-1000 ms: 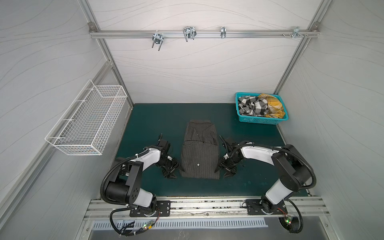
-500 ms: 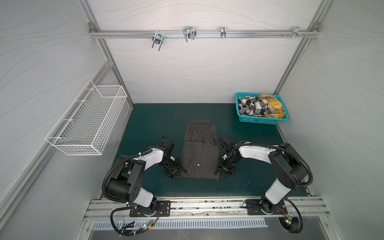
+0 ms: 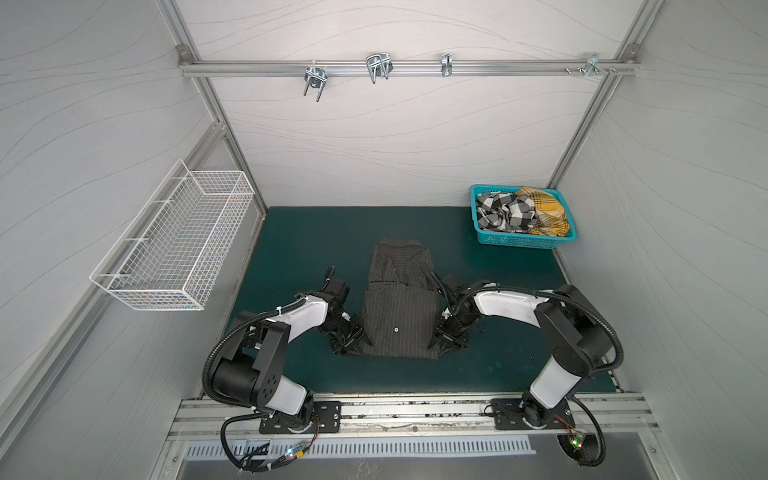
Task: Fold and stack the long sleeve shirts
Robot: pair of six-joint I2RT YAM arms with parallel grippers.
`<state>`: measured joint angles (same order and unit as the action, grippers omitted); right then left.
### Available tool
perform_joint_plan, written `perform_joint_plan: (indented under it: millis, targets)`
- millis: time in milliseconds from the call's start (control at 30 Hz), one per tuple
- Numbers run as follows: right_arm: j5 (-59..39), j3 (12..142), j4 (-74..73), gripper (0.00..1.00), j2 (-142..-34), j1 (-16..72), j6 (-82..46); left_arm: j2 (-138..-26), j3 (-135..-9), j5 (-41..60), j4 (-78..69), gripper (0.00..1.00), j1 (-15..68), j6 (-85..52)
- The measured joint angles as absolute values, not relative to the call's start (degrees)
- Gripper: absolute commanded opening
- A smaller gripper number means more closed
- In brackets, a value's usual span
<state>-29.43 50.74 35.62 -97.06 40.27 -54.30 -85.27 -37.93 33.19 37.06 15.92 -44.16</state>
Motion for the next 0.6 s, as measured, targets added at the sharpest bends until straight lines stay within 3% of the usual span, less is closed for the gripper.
perform_joint_plan:
  millis: [133,600]
  targets:
    - [-29.43,51.09,36.01,0.35,-97.45,40.27,-54.06,-85.27,-38.0,32.71,37.12,0.39,15.92,-44.1]
    - [-28.64,52.64,36.69,0.03,-98.91,40.16,-52.27,-89.67,-40.12,34.2,36.99,0.07,15.66,-43.57]
